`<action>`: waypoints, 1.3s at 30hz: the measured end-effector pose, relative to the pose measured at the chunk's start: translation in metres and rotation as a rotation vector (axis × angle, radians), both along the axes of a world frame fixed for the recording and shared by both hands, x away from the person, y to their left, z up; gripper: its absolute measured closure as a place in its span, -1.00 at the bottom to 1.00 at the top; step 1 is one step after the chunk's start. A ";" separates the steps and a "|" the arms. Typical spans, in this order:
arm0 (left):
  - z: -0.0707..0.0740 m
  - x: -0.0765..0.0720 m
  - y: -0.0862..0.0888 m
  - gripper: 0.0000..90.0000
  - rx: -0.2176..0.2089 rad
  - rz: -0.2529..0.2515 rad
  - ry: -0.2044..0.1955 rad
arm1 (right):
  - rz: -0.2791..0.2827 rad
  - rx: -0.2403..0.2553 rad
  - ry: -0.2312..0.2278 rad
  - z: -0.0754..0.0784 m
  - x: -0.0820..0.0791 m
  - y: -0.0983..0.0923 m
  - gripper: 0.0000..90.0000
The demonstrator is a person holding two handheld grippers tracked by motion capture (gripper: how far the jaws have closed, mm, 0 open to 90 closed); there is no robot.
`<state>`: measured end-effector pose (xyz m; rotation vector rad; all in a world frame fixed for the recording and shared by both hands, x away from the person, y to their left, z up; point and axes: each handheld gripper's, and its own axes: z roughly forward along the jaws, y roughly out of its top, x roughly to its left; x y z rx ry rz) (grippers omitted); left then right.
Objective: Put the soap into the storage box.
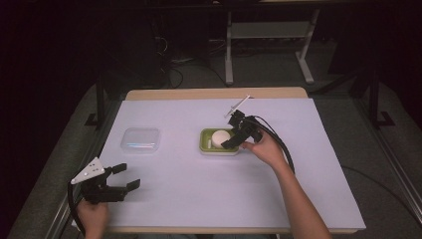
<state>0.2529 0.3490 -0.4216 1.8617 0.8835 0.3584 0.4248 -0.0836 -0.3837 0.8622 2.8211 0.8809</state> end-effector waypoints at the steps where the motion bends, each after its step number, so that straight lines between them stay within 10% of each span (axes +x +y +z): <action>1: 0.000 0.000 0.000 -0.68 -0.001 0.001 0.001 | 0.001 -0.004 -0.005 0.000 -0.001 -0.001 -0.48; 39: -0.001 0.000 -0.001 -0.68 0.010 0.001 0.007 | 0.007 0.029 -0.004 -0.005 -0.052 -0.047 -0.48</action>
